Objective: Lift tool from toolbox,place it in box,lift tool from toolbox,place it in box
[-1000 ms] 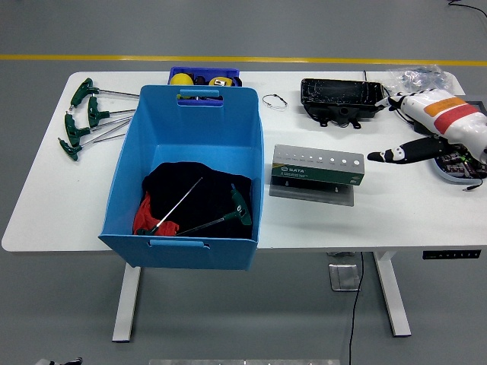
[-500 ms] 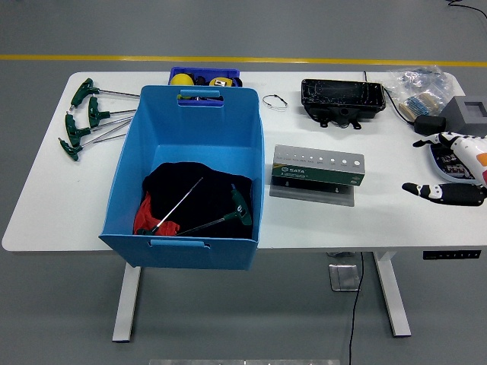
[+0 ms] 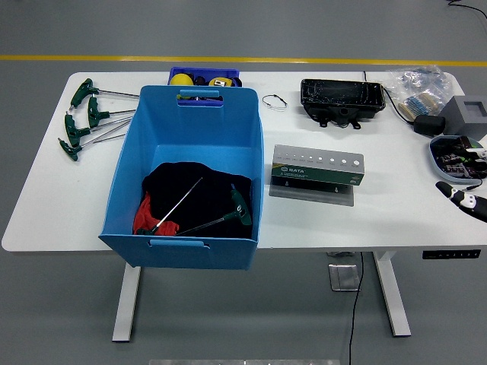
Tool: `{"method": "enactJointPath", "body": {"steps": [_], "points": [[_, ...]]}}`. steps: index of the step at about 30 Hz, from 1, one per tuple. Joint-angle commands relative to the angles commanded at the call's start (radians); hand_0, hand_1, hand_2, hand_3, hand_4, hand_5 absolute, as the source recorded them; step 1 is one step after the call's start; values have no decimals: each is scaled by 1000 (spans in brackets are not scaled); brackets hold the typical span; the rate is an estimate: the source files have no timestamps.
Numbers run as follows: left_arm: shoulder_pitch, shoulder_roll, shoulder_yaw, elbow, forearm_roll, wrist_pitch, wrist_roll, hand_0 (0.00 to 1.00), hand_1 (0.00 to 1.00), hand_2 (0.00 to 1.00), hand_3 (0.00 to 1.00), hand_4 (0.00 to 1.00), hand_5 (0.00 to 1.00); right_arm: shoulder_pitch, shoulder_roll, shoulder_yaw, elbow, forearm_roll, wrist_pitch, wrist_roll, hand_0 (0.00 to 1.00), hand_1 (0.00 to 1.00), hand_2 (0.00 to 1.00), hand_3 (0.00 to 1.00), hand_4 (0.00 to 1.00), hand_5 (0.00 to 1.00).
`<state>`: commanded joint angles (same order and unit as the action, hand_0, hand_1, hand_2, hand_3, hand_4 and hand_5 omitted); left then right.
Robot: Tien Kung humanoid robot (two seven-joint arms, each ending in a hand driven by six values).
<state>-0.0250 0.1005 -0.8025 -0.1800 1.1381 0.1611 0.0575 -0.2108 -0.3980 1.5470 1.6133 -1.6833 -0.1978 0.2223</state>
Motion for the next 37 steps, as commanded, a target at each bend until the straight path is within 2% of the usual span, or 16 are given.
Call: {"method": "enactJointPath", "body": {"steps": [1, 6, 7, 10, 12, 13, 16, 18, 19, 24, 25, 27, 30, 31, 37], "points": [[2, -1, 15, 0, -13, 0, -2, 714, 748, 723, 690, 692, 636, -8, 10, 3, 3, 25, -3, 4, 623, 598, 708, 766, 938, 651], [13, 0, 90, 0, -78, -3, -14, 714, 748, 723, 690, 692, 636, -26, 56, -2, 5, 177, -27, 26, 623, 598, 708, 766, 938, 651], [16, 1, 91, 0, -79, -5, -14, 715, 741, 720, 690, 691, 635, -26, 63, -9, 2, 210, -32, 29, 471, 426, 510, 715, 937, 630], [19, 0, 61, 0, -41, -9, -7, 715, 741, 720, 690, 691, 635, -22, 74, -24, -6, 298, -37, 30, 471, 426, 510, 715, 937, 630], [20, -2, 34, 0, -7, -7, -2, 715, 741, 720, 690, 691, 635, -15, 72, -45, -12, 374, -74, 59, 471, 426, 510, 715, 937, 630], [20, -2, 25, 0, 0, -7, -1, 715, 727, 717, 689, 692, 635, -11, 71, -53, -16, 408, -89, 76, 43, 17, 123, 184, 619, 508], [18, -2, 18, 0, 5, -8, -1, 715, 727, 717, 689, 692, 635, 9, 67, -72, -20, 503, -141, 138, 43, 17, 123, 184, 619, 508], [17, 0, 20, 0, 3, -7, -2, 715, 727, 717, 689, 692, 635, 19, 66, -79, -17, 527, -169, 154, 43, 17, 123, 184, 619, 508], [17, 1, 13, 0, 6, -5, -3, 718, 727, 715, 688, 692, 635, 27, 65, -84, -16, 543, -166, 153, 2, 2, 3, 73, 433, 186], [18, 2, -21, 0, 26, 3, -6, 718, 727, 715, 688, 692, 635, 46, 63, -106, -17, 586, -142, 139, 2, 2, 3, 73, 433, 186], [18, 2, -27, 0, 30, 3, -6, 720, 728, 715, 687, 692, 635, 47, 63, -108, -17, 585, -141, 137, 2, 2, 2, 43, 544, 267], [16, 0, -55, 0, 52, 5, -2, 720, 728, 715, 687, 692, 635, 50, 63, -115, -18, 579, -123, 124, 2, 2, 2, 43, 544, 267], [15, 0, -60, 0, 54, 6, -3, 720, 728, 715, 687, 692, 635, 51, 65, -120, -18, 578, -111, 117, 2, 2, 2, 43, 544, 267], [14, 0, -60, 0, 53, 6, -3, 721, 728, 716, 686, 693, 635, 51, 66, -121, -18, 580, -107, 116, 2, 2, 2, 40, 633, 311], [16, -3, -74, 0, 64, 8, -3, 721, 728, 716, 686, 693, 635, 59, 76, -115, -20, 590, -96, 107, 2, 2, 2, 40, 633, 311]]}}
